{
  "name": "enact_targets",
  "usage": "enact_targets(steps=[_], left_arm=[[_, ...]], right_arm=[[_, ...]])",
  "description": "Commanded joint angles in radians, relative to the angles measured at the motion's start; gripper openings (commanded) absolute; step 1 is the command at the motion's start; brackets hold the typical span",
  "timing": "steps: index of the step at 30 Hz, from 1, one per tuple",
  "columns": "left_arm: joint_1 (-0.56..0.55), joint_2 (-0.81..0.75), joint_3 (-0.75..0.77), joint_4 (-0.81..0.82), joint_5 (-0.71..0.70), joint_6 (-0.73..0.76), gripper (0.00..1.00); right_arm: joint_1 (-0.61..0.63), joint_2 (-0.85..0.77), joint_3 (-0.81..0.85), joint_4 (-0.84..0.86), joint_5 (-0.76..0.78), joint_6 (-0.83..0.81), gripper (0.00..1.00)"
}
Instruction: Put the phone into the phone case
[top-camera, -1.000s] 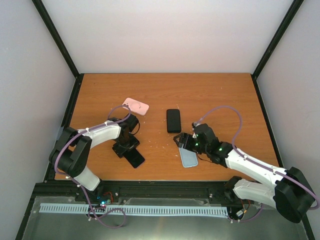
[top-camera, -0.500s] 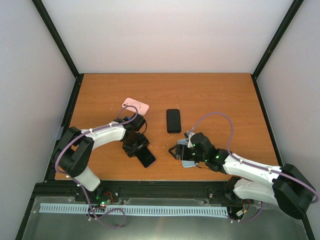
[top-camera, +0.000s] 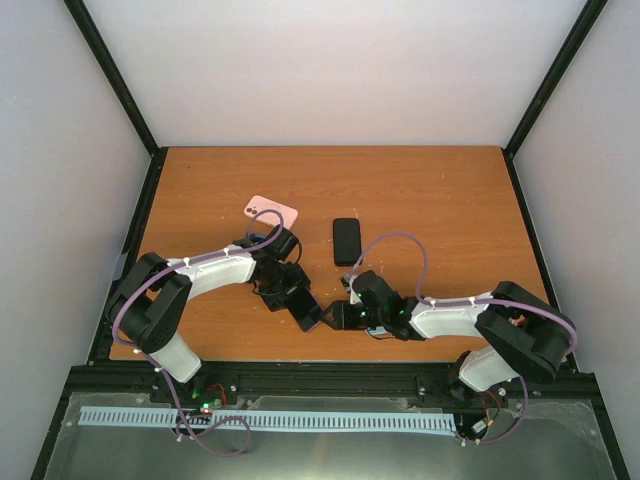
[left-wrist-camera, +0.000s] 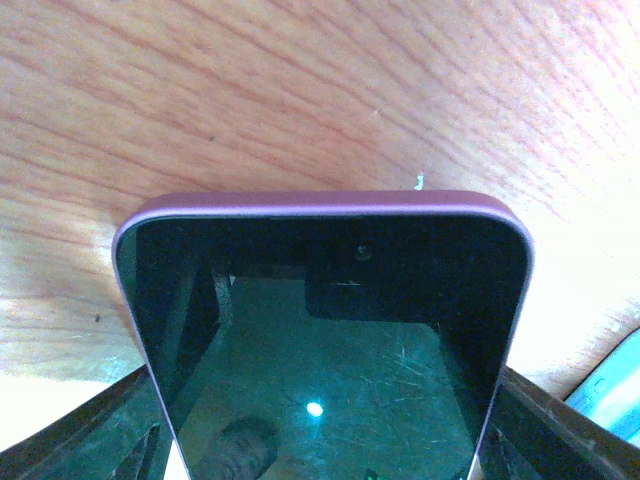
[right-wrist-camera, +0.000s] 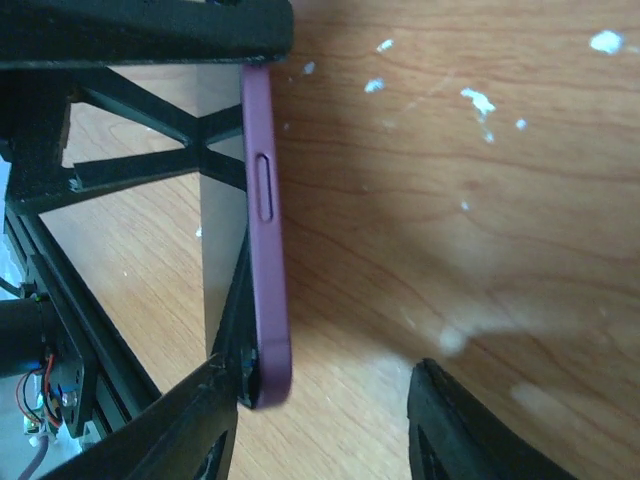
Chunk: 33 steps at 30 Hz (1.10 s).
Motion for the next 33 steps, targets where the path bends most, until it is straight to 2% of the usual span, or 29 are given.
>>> enact_targets(steps=[1, 10, 13, 17, 22, 23, 28, 33], left_arm=[[-0.015, -0.007, -0.007, 0.029, 0.024, 0.005, 0.65], [-0.021, -0.021, -0.008, 0.038, 0.032, 0.006, 0.67], [-0.024, -0.033, -0.013, 0.047, 0.040, 0.006, 0.69], [-0.025, -0.054, -0.020, 0.060, 0.050, 0.012, 0.76], [-0.025, -0.097, -0.014, 0.065, 0.042, 0.036, 0.98], [-0.025, -0.107, -0.014, 0.071, 0.041, 0.049, 0.99], [-0.025, -0.159, -0.014, 0.097, 0.027, 0.111, 0.99], [-0.025, -0.193, -0.028, 0.160, 0.046, 0.203, 1.00]], right_arm=[[0.013, 0.046, 0.033, 0.111, -0.021, 0.026, 0.43], [0.017, 0.050, 0.023, 0.176, -0.049, 0.028, 0.10], [0.017, 0.043, 0.006, 0.205, -0.052, 0.034, 0.03], [0.017, 0.030, -0.004, 0.207, -0.051, 0.035, 0.03], [0.017, -0.042, -0.039, 0.177, -0.022, 0.043, 0.03], [0.017, -0.065, -0.047, 0.162, -0.010, 0.042, 0.03], [0.017, -0.239, -0.075, -0.020, 0.082, 0.017, 0.03], [0.016, -0.512, -0.110, -0.262, 0.200, 0.021, 0.03]])
